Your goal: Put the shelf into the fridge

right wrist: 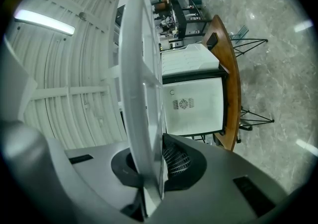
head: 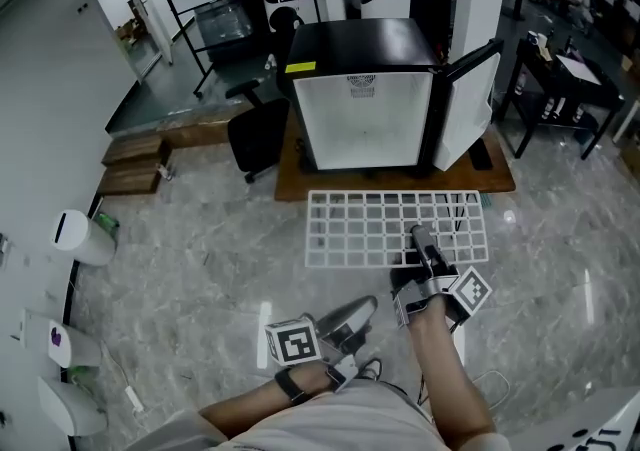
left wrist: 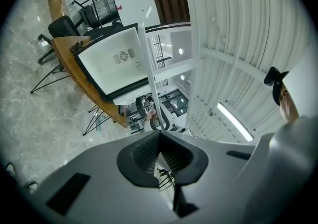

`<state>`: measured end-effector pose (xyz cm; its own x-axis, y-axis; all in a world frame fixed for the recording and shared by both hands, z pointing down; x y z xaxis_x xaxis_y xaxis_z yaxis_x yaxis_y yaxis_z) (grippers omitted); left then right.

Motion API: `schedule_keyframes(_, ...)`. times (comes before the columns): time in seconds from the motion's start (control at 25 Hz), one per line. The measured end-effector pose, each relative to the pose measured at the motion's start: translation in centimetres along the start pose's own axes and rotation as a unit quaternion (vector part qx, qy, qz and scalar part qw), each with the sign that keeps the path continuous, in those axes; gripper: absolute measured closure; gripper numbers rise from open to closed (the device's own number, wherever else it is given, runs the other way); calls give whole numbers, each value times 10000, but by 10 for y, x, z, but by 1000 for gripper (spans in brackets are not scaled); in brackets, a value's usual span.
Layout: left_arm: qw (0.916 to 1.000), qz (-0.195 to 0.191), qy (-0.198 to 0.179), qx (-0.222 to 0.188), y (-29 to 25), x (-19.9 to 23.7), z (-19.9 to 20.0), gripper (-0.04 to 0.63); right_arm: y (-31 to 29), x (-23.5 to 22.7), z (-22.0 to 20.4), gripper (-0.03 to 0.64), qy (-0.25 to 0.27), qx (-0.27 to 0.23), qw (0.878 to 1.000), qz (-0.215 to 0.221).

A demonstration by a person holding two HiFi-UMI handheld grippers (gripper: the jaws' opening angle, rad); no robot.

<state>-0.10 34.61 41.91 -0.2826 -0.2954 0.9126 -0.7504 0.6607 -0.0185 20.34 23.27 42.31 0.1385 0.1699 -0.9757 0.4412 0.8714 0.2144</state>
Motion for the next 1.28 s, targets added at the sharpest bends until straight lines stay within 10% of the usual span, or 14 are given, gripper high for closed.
schedule_keyframes(0.4, 9997, 109, -122, -176, -7, 21, 41, 589, -59, -26, 11, 571, 35, -24, 9999, -123)
schedule_keyframes(1.28, 9985, -201, -20, 508, -75, 140, 271, 589, -249, -109, 43, 571, 300, -652, 9956, -608)
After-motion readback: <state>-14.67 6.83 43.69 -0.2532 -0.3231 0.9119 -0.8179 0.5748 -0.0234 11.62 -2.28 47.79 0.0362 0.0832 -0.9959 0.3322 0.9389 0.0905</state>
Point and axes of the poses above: the fingertips, and each gripper's own axes: y backward along the fingers, x to its left, z out of its top, the point moved 10 cm from there along y, backward along the fingers, and after that the axes turned 2 degrees about z, right-handed, at the moved point
